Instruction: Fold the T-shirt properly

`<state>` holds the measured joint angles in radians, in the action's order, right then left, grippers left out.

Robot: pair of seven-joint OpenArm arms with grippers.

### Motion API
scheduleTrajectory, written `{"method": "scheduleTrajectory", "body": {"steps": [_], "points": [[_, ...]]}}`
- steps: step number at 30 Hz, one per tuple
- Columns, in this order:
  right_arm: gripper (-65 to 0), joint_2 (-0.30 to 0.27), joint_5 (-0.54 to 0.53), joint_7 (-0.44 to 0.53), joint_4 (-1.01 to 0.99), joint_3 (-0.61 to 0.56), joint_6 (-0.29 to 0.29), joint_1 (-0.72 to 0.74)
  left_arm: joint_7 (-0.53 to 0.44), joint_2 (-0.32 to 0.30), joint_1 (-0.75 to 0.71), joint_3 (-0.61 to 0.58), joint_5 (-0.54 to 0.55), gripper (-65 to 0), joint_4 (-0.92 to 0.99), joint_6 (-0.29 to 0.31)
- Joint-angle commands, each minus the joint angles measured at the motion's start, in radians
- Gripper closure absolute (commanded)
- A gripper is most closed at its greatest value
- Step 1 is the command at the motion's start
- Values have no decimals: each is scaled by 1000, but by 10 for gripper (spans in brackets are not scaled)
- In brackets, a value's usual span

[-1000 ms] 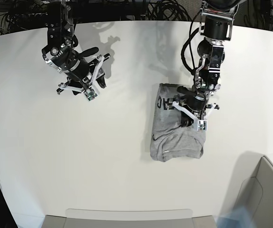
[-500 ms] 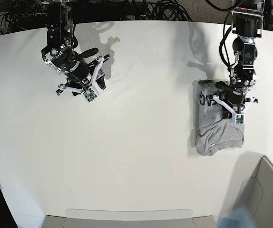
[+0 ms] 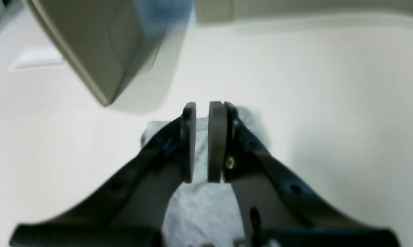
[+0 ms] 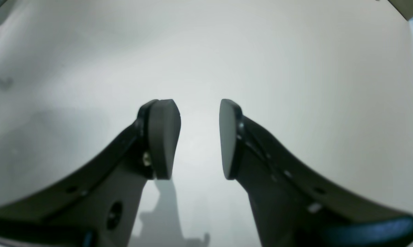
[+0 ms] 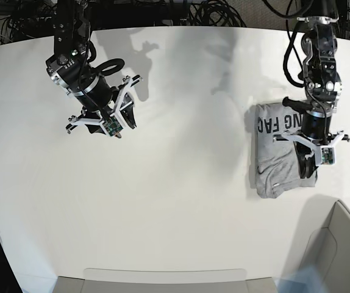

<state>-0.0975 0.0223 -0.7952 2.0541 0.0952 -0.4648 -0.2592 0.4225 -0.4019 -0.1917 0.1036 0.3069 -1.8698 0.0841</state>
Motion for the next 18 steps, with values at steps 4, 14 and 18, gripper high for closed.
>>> {"method": "scheduleTrajectory", "body": {"steps": [4,14,18], "points": [[-221,-25,-6,17,17,5,-9,-76,-6,-5,-144,12,-1,-64,-69,1],[-221,-77,-9,18,21,110,-12,-340,-4,22,-524,127,-1,-63,-167,0],[-221,-80,-61,20,21,113,-12,-487,-4,22,-671,167,-1,-63,-170,0]]}}
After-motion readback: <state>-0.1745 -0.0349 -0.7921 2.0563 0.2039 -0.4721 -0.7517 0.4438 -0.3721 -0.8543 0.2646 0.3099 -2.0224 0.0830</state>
